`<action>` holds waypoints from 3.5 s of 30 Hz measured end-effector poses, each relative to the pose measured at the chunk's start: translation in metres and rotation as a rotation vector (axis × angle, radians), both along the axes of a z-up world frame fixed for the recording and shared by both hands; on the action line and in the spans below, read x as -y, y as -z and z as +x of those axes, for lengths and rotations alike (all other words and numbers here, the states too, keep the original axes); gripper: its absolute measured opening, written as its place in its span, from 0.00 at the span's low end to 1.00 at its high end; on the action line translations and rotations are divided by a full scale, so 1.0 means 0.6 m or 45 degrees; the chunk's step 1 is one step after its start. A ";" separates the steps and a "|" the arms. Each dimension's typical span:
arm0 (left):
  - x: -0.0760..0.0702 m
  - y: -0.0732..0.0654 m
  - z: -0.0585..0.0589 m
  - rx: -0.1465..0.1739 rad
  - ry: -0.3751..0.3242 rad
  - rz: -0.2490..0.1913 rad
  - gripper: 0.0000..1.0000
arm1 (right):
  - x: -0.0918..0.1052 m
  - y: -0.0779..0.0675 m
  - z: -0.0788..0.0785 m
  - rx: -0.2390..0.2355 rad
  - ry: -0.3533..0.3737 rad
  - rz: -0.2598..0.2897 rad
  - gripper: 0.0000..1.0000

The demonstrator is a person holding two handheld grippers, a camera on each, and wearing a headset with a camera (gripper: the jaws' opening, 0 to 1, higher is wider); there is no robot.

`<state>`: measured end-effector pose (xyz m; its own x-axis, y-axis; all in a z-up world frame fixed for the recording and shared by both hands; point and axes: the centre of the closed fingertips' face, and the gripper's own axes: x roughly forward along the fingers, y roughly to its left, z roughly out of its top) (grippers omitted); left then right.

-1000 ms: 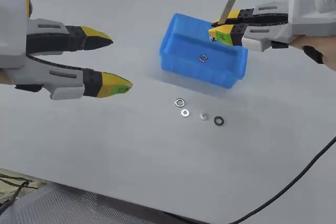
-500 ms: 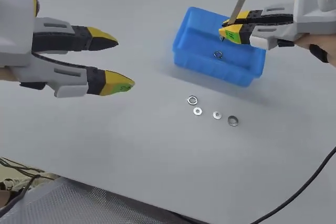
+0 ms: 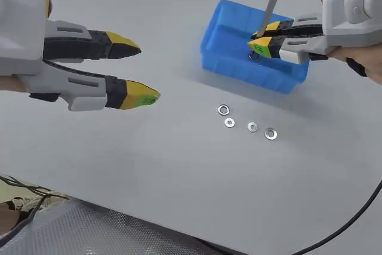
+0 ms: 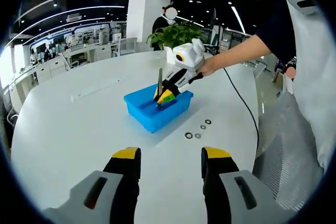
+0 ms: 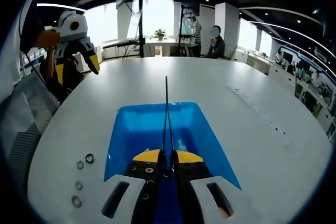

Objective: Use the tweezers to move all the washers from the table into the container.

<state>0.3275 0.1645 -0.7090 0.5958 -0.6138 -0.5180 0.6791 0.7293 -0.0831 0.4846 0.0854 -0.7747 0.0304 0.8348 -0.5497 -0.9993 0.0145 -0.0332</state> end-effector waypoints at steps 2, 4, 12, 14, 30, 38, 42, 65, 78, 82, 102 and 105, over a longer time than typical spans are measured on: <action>0.000 0.002 -0.001 -0.004 0.001 0.001 0.51 | -0.001 0.000 0.002 -0.005 0.005 0.008 0.10; 0.001 0.003 -0.002 -0.007 0.003 0.003 0.51 | -0.002 0.000 0.004 -0.007 0.010 0.011 0.10; -0.001 0.007 -0.007 -0.021 0.012 0.015 0.51 | -0.002 -0.002 0.001 0.000 0.019 0.013 0.11; -0.001 0.007 -0.007 -0.019 0.013 0.019 0.50 | -0.002 -0.004 -0.004 -0.001 0.020 0.013 0.11; -0.001 -0.015 0.032 0.030 0.064 0.028 0.58 | -0.007 -0.028 -0.001 0.001 0.009 0.060 0.11; 0.032 -0.088 0.139 0.222 0.040 -0.097 0.49 | -0.004 -0.055 -0.005 0.025 -0.011 0.089 0.11; 0.065 -0.072 0.202 0.218 0.044 -0.143 0.47 | -0.006 -0.053 -0.009 0.020 -0.030 0.123 0.08; 0.095 0.025 0.235 0.069 0.177 0.051 0.32 | -0.004 -0.066 -0.048 -0.039 -0.090 0.199 0.07; 0.111 0.010 0.222 0.028 0.231 -0.046 0.20 | -0.001 -0.075 -0.056 -0.061 -0.111 0.230 0.07; 0.119 0.000 0.212 0.017 0.274 -0.096 0.18 | 0.003 -0.073 -0.061 -0.053 -0.139 0.215 0.07; 0.148 -0.041 0.224 0.052 0.366 -0.185 0.10 | 0.000 -0.067 -0.056 0.063 -0.202 0.157 0.07; 0.160 -0.046 0.226 0.083 0.391 -0.184 0.08 | -0.004 -0.062 -0.054 0.095 -0.205 0.134 0.07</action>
<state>0.4634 0.0682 -0.6813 0.4007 -0.8341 -0.3792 0.8725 0.4736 -0.1199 0.4520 0.0876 -0.7377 -0.0709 0.8849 -0.4604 -0.9838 -0.1381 -0.1140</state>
